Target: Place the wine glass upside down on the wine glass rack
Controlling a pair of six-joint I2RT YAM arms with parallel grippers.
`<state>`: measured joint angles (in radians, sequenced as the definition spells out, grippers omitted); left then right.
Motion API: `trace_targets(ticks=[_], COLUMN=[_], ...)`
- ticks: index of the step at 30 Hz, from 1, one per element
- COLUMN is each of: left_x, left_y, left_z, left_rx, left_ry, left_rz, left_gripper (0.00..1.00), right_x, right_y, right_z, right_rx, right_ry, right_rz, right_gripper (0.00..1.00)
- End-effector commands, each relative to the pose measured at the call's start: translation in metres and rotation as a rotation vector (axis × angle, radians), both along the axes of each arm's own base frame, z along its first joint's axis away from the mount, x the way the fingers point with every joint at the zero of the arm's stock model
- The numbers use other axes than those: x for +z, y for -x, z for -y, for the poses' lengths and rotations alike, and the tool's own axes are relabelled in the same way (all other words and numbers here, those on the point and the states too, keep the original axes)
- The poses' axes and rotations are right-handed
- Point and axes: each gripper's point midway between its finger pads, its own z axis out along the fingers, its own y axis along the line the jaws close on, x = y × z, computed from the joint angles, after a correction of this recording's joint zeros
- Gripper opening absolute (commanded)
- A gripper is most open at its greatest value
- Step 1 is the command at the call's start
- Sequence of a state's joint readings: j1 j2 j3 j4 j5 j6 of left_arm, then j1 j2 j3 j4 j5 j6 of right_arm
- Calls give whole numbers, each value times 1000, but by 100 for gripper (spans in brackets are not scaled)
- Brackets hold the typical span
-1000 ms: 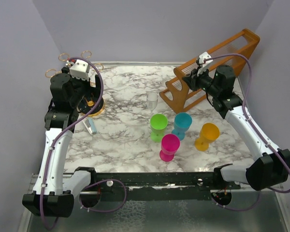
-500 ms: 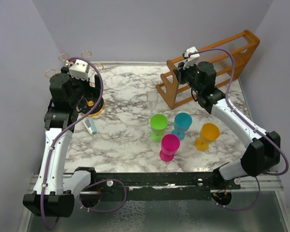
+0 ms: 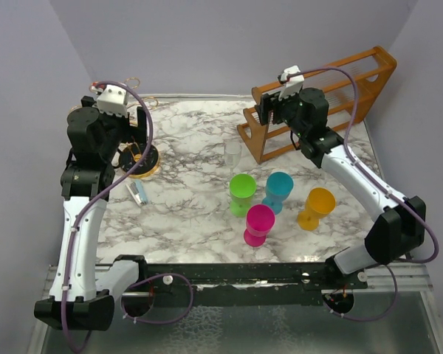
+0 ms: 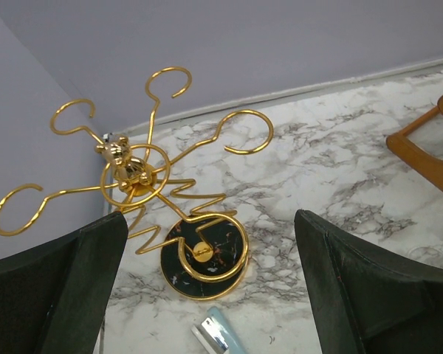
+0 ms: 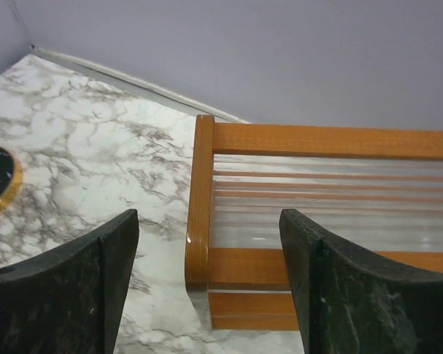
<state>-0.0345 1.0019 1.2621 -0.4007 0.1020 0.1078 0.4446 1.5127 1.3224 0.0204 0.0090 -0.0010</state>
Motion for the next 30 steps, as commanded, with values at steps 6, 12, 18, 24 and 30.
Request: trace_targets(ticks=[6, 12, 18, 24, 30], left_x=[35, 32, 18, 13, 4], left_y=[1, -21, -49, -73, -93], left_z=[-37, -59, -74, -78, -84], left_rx=[173, 264, 321, 327, 334], left_ry=[86, 49, 2, -6, -17], left_rz=[40, 19, -19, -37, -59], left_gripper=[98, 96, 95, 91, 81], right_x=[66, 90, 96, 82, 75], right_y=[51, 71, 86, 96, 101], right_z=[7, 11, 13, 12, 10], right_rx=[136, 174, 210, 244, 266], right_ry=[66, 94, 122, 125, 120], right_rz=[182, 213, 207, 173, 158], right_gripper=[95, 97, 97, 97, 97])
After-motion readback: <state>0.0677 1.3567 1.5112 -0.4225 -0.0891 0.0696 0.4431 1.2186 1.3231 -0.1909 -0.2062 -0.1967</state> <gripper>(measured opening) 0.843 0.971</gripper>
